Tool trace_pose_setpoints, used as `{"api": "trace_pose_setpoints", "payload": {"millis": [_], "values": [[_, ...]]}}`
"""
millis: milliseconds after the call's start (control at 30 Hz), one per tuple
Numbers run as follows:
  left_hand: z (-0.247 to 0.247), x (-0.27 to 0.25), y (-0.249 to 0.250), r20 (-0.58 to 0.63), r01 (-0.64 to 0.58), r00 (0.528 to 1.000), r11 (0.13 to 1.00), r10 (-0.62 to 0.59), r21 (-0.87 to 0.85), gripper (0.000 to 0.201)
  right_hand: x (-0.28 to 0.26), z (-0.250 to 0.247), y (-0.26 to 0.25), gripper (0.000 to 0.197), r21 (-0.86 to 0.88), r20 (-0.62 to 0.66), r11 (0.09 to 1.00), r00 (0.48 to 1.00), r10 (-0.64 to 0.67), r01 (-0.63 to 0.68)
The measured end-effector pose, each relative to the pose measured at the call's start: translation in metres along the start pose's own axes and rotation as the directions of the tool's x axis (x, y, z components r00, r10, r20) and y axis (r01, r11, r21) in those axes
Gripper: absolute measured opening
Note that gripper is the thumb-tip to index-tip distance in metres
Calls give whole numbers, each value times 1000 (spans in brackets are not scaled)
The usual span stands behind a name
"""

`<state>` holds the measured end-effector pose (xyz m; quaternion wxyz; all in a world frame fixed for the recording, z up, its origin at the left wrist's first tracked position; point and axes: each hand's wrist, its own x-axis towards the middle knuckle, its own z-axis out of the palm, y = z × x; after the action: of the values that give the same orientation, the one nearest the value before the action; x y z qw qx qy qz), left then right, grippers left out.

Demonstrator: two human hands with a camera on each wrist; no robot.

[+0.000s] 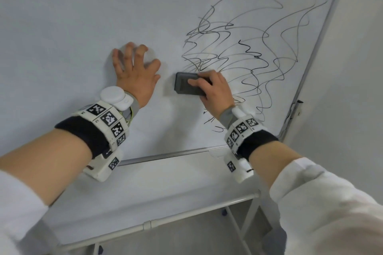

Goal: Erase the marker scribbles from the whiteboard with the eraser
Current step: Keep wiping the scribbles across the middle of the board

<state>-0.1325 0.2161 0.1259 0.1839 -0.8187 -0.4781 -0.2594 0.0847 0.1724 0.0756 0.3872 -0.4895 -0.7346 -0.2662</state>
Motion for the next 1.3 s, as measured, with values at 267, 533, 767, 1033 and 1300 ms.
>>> {"api": "trace_pose_setpoints", "payload": {"millis": [267, 533, 767, 1033, 1300], "values": [[1, 15, -2, -66, -31, 997, 999, 30, -16, 61, 3, -13, 4, 48, -28, 80, 1000, 997, -10, 12], [0, 16, -2, 4, -16, 1000, 999, 16, 32, 69, 43, -20, -4, 59, 37, -138, 992, 982, 127, -123], [-15, 21, -2, 21, 2, 1000, 999, -3, 51, 70, 42, -23, -5, 58, -38, 10, 998, 999, -46, 47], [-23, 28, 1, 33, 35, 999, 996, -38, 82, 93, 57, -26, -15, 57, -56, -41, 995, 996, 77, -79], [-33, 36, -3, 32, -32, 999, 989, 28, 144, 95, 93, -58, 9, 60, 24, -138, 942, 932, 334, -334]]}}
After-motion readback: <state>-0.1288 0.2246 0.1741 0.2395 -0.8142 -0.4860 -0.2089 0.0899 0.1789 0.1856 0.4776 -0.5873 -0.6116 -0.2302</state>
